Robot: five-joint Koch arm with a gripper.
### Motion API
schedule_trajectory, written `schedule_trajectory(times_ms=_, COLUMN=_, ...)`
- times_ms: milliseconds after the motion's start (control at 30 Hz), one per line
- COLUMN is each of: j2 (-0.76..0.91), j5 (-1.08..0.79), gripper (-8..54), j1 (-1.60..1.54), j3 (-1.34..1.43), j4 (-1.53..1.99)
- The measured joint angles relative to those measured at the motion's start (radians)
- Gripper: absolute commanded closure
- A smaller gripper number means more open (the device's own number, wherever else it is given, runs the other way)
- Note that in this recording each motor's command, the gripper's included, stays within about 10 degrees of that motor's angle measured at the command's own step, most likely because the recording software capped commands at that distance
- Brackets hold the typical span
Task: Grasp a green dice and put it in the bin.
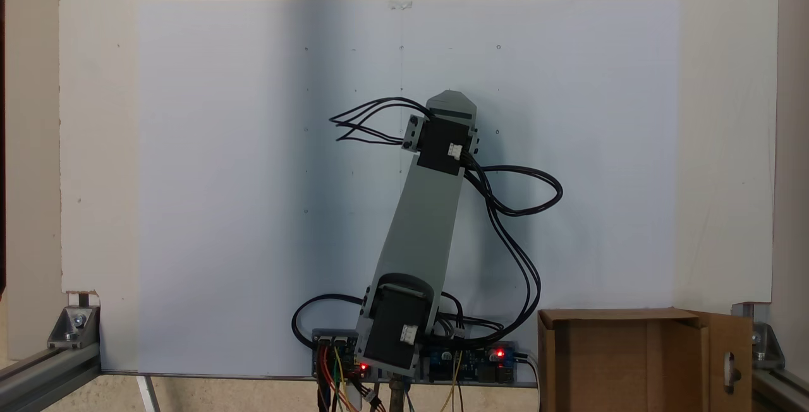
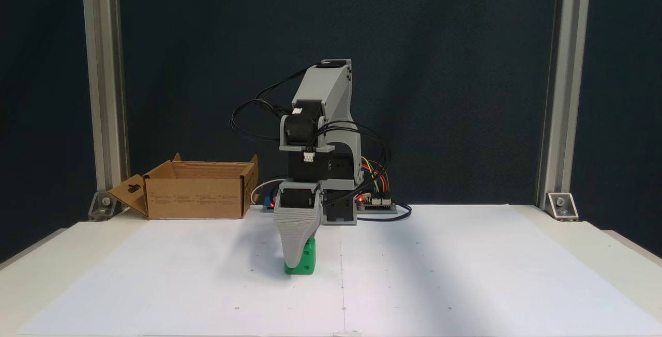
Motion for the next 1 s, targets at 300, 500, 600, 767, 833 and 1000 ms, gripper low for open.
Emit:
schedule_trajectory(times_ms=300, j2=-0.020, j5=0.000, gripper=4.9, j1=0.005, j3=0.002, j4=-0.012)
schedule_trajectory(times_ms=500, j2=-0.018, j5=0.000, gripper=17.3, j1=0.005, j3=0.002, j4=-0.021)
schedule_trajectory(times_ms=600, j2=-0.018, j5=0.000, gripper=27.2, j1=0.005, j3=0.000, j4=-0.025)
schedule_trajectory(times_ms=767, j2=-0.018, j5=0.000, gripper=33.9, j1=0.005, j3=0.002, j4=-0.021)
schedule_trajectory(times_ms=833, j2=-0.018, j5=0.000, gripper=33.9, j1=0.005, j3=0.000, j4=-0.023)
schedule_trajectory(times_ms=1000, j2=-0.018, j5=0.000, gripper=33.9, j1=-0.005, j3=0.000, j4=-0.021)
